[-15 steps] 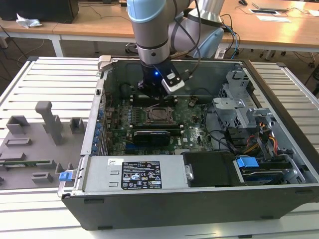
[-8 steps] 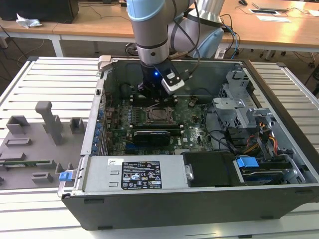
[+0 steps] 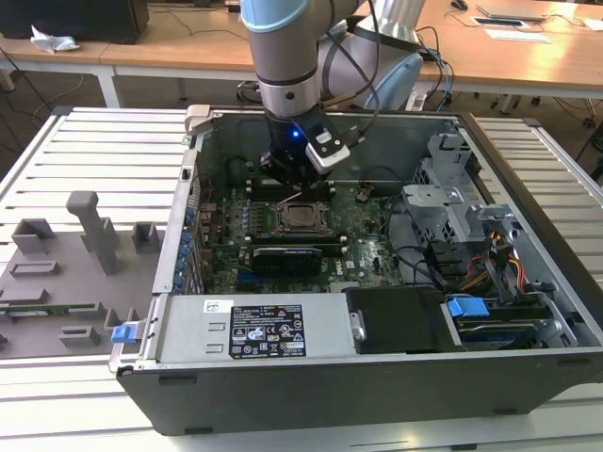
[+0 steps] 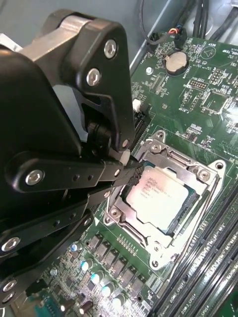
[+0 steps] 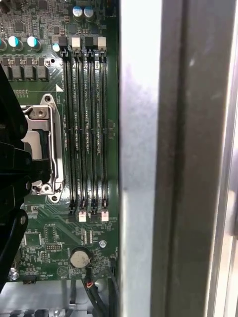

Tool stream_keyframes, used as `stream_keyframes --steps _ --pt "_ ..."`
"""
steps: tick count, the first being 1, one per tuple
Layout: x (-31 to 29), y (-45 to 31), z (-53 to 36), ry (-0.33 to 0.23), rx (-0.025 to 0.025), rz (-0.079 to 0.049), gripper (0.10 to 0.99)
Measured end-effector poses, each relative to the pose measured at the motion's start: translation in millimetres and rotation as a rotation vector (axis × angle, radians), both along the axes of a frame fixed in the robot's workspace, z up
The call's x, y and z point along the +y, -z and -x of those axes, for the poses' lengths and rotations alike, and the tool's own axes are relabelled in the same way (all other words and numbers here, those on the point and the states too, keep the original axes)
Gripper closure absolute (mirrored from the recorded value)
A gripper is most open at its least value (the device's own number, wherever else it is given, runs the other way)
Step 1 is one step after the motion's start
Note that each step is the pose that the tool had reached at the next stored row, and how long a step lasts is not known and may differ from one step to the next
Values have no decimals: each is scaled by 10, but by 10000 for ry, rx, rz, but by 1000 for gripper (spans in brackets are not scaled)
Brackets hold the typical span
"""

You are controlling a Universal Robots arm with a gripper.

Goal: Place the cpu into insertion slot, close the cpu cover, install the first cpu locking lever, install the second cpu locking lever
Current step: 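Install the first cpu locking lever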

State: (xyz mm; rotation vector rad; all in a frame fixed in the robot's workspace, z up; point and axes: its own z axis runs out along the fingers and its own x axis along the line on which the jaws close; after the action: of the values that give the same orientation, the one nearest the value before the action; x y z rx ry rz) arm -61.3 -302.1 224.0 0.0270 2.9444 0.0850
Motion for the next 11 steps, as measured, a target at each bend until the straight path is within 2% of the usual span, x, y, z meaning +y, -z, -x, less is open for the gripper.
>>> stream_keyframes --steps 4,6,9,11 --pt "0 -66 0 0 0 11 980" --pt "8 -69 1 4 -11 10 980" --pt "93 -70 0 0 -124 11 980" --pt "121 -69 1 2 -224 12 980"
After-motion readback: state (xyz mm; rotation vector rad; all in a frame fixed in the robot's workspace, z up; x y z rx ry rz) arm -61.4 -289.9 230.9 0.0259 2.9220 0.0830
